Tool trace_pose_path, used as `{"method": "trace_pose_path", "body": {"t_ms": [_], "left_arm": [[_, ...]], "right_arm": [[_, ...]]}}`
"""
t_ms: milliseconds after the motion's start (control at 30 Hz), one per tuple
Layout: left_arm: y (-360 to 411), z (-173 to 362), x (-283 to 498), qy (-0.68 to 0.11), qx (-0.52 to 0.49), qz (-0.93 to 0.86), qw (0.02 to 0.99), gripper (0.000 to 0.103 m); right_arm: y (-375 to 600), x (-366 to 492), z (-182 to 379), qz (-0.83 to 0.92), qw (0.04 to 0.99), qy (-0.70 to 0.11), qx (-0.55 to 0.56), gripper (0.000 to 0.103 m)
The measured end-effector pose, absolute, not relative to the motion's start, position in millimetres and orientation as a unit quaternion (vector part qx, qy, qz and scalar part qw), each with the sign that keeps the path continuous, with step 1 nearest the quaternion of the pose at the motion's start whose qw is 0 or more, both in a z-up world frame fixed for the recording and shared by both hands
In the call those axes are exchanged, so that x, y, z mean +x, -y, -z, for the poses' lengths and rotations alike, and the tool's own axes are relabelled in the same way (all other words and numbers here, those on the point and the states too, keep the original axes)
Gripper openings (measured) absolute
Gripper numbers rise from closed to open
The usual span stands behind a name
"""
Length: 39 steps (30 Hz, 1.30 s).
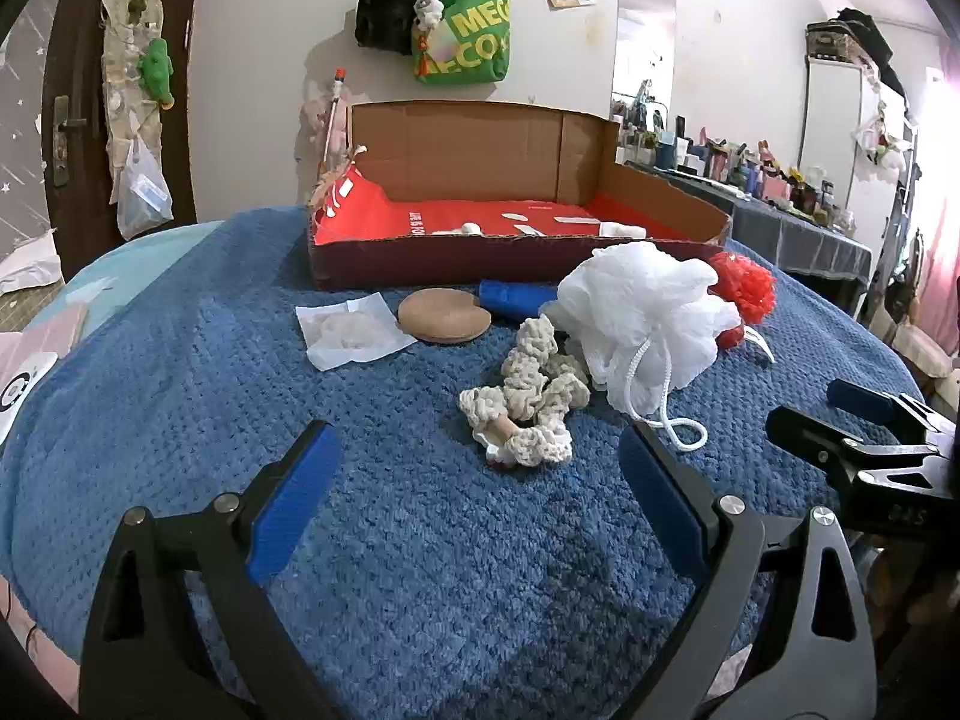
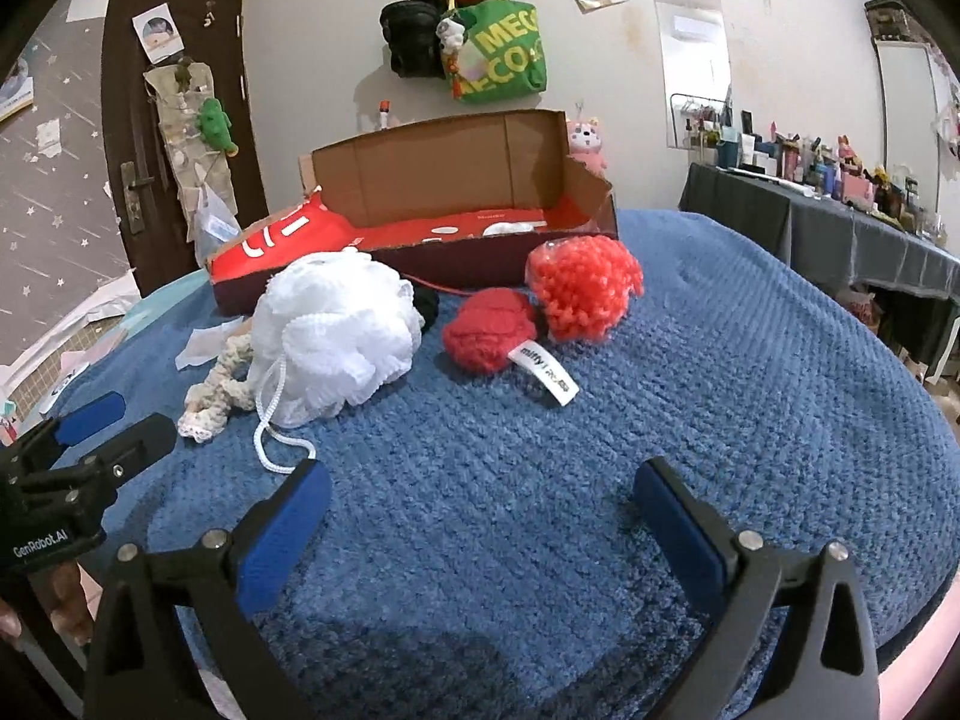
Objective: Organize soft objects
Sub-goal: 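Grasp the white rope-knot toy with the left tool while the right tool grasps the red pompom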
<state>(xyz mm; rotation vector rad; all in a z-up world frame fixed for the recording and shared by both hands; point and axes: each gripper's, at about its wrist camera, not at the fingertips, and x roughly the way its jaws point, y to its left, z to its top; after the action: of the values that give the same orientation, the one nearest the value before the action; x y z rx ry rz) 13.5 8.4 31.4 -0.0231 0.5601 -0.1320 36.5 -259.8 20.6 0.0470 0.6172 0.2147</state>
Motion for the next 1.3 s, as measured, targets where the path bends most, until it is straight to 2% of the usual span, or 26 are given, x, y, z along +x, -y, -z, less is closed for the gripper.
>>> {"method": "trace_pose_path", "body": {"t_ms": [300, 633, 833, 1000, 1133, 1200, 1233, 1267, 1300], "left_arm": [[-9, -41, 29, -0.283, -0.004, 0.081, 0.956, 0.095], [-6, -40, 58, -0.334, 0.009, 0.094, 0.938, 0.095], [-5, -37, 77, -0.373, 0.009, 0.128, 0.919, 0.069], [-1, -33, 84, -0.393, 0.003, 0.165, 0.904, 0.039], [2, -33, 89, -0.397, -0.002, 0.184, 0.899, 0.03], [2, -34, 91, -0.396, -0.008, 0.191, 0.898, 0.026], [2, -35, 93, -0.397, -0.012, 0.195, 0.897, 0.025], [2, -36, 94, -0.396, -0.015, 0.197, 0.897, 0.025], [1, -37, 95, -0.395, -0.017, 0.197, 0.897, 0.024]], "right_arm": [[265, 52, -28, -0.1, 0.943, -0.314, 0.032, 0.103], [275, 83, -41, -0.099, 0.939, -0.325, 0.05, 0.103], [282, 104, -52, -0.077, 0.94, -0.33, 0.042, 0.103], [292, 128, -58, -0.051, 0.938, -0.341, 0.041, 0.103], [298, 151, -58, -0.036, 0.931, -0.36, 0.044, 0.102], [302, 161, -57, -0.036, 0.929, -0.365, 0.051, 0.096], [302, 166, -55, -0.039, 0.927, -0.37, 0.052, 0.084], [302, 169, -52, -0.042, 0.924, -0.377, 0.052, 0.061], [302, 175, -47, -0.054, 0.917, -0.39, 0.059, 0.049]]}}
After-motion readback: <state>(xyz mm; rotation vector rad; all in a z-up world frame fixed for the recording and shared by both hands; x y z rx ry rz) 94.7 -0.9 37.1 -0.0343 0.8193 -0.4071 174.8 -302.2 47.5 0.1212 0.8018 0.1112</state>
